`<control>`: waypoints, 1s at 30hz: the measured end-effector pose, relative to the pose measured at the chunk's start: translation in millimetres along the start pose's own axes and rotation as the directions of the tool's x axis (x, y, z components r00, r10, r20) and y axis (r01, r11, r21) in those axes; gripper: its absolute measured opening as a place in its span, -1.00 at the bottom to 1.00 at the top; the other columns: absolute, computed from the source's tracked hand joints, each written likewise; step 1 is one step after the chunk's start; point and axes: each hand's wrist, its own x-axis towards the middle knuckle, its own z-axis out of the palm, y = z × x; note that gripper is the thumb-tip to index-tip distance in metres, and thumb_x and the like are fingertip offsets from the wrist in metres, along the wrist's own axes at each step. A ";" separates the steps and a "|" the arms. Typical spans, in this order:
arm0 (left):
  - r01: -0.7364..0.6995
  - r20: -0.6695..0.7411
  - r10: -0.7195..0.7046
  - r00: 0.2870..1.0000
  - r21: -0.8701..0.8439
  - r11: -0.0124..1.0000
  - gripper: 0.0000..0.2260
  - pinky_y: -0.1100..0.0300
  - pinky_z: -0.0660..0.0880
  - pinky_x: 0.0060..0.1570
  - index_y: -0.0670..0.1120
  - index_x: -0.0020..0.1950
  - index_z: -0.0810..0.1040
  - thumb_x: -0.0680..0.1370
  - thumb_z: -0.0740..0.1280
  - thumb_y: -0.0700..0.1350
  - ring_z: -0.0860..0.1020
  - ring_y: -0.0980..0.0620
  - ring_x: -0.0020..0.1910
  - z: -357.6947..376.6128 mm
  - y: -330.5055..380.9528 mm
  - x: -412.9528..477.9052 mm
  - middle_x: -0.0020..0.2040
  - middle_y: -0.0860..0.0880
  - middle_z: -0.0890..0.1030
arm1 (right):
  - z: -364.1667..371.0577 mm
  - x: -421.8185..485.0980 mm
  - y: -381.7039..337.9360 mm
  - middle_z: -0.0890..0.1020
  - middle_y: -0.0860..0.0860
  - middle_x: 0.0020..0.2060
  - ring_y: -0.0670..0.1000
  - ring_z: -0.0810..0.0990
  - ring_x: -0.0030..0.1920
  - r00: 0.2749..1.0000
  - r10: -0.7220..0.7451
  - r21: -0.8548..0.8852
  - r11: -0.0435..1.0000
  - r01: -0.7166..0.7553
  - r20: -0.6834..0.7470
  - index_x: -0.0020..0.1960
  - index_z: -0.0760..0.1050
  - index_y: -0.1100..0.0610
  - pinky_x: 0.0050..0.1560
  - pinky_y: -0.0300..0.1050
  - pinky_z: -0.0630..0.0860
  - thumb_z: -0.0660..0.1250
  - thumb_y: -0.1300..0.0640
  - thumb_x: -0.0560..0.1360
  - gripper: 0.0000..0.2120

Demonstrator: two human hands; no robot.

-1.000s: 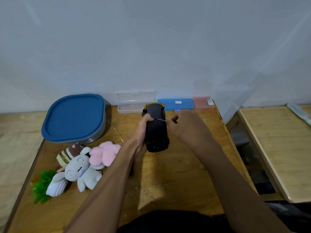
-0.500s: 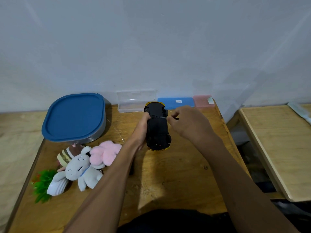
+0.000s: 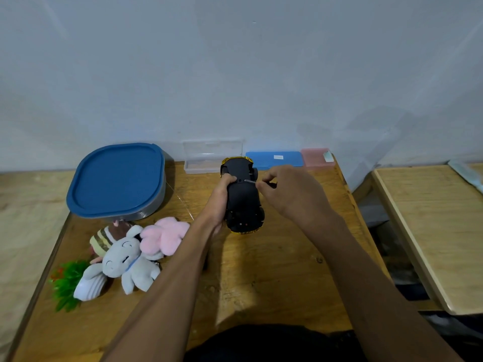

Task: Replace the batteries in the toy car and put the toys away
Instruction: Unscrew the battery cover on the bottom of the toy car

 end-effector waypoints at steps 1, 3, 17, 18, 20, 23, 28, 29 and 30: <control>0.015 0.004 -0.015 1.000 -0.018 1.000 -0.59 -0.05 0.50 0.00 -0.17 0.18 0.55 0.55 0.18 0.11 0.57 -0.17 -0.06 -0.2 0.1 -0.3 -0.05 -0.20 0.64 | 0.0 -0.6 0.0 0.63 -0.01 -0.03 -0.05 0.51 -0.14 1.000 -0.001 0.003 1.000 0.001 0.002 0.12 0.59 0.00 -0.12 -0.12 0.50 0.25 -0.10 0.57 -0.75; 0.038 0.010 -0.038 0.999 -0.054 0.998 -0.56 -0.11 0.46 0.05 -0.17 0.17 0.56 0.45 0.25 0.10 0.54 -0.21 -0.01 -1.0 -0.3 0.0 -0.01 -0.23 0.62 | 0.4 -1.4 0.8 0.63 -0.01 -0.03 -0.04 0.52 -0.13 1.000 -0.001 0.013 1.000 0.001 0.008 0.11 0.59 0.00 -0.12 -0.11 0.50 0.26 -0.09 0.57 -0.76; 0.119 0.069 -0.118 0.991 -0.007 0.993 -0.72 0.05 0.53 -0.09 -0.15 0.10 0.56 0.58 0.19 0.00 0.56 -0.12 -0.07 -5.9 -2.9 -3.3 -0.05 -0.19 0.59 | 4.7 -4.7 11.4 0.60 -0.05 -0.02 -0.03 0.54 -0.04 0.996 0.022 0.073 0.997 -0.029 0.085 0.08 0.57 -0.04 0.00 -0.05 0.52 0.29 -0.10 0.55 -0.80; 0.100 0.065 -0.099 0.993 -0.010 0.995 -0.69 0.04 0.53 -0.08 -0.16 0.14 0.56 0.59 0.18 0.02 0.57 -0.14 -0.05 -4.5 -3.2 -3.6 -0.03 -0.20 0.61 | 5.5 -4.1 12.4 0.59 -0.06 -0.05 -0.04 0.53 -0.05 0.996 0.029 0.078 0.996 -0.036 0.083 0.07 0.57 -0.04 0.01 -0.05 0.53 0.28 -0.10 0.55 -0.80; 0.055 0.038 -0.054 0.998 -0.016 0.998 -0.64 0.03 0.54 -0.06 -0.16 0.20 0.56 0.60 0.15 0.04 0.58 -0.14 -0.05 -1.3 -4.5 -4.0 0.01 -0.21 0.63 | 6.6 -2.9 14.1 0.54 -0.09 -0.11 -0.05 0.51 -0.08 0.996 0.043 0.087 0.995 -0.049 0.073 0.06 0.56 -0.05 0.01 -0.05 0.52 0.28 -0.11 0.55 -0.81; 0.039 0.031 -0.038 0.999 -0.036 0.999 -0.57 -0.04 0.54 0.03 -0.18 0.25 0.53 0.52 0.21 0.05 0.59 -0.21 -0.01 0.5 -9.2 -3.6 0.09 -0.27 0.62 | 6.7 -1.8 16.7 0.49 -0.11 -0.15 -0.06 0.49 -0.10 0.998 0.041 0.110 0.993 -0.047 0.053 0.04 0.56 -0.05 -0.04 -0.08 0.49 0.29 -0.10 0.54 -0.83; -0.027 0.032 0.026 0.999 0.052 0.998 -0.61 -0.03 0.59 0.11 -0.10 0.38 0.38 0.57 0.36 -0.12 0.62 -0.18 0.15 -1.1 -10.9 -3.8 0.19 -0.22 0.61 | 6.1 -0.8 19.7 0.48 -0.12 -0.14 -0.06 0.48 -0.11 0.999 0.041 0.120 0.992 -0.044 0.022 0.08 0.57 -0.05 -0.11 -0.12 0.43 0.28 -0.08 0.55 -0.82; -0.070 0.005 0.070 0.998 0.086 0.994 -0.56 -0.01 0.60 0.10 -0.06 0.39 0.34 0.56 0.39 -0.14 0.63 -0.14 0.13 -0.9 -11.0 -3.8 0.20 -0.18 0.60 | 6.4 -0.6 19.8 0.49 -0.11 -0.13 -0.07 0.48 -0.11 0.999 0.041 0.125 0.991 -0.043 0.014 0.09 0.57 -0.05 -0.11 -0.12 0.43 0.28 -0.07 0.55 -0.82; -0.121 -0.014 0.123 0.992 0.117 0.986 -0.49 -0.01 0.61 0.09 -0.01 0.41 0.28 0.54 0.43 -0.15 0.63 -0.11 0.13 -0.7 -11.5 -3.0 0.21 -0.16 0.58 | 7.2 -0.5 19.9 0.52 -0.10 -0.10 -0.07 0.47 -0.10 0.999 0.042 0.128 0.991 -0.042 0.006 0.10 0.57 -0.04 -0.10 -0.11 0.45 0.28 -0.07 0.56 -0.81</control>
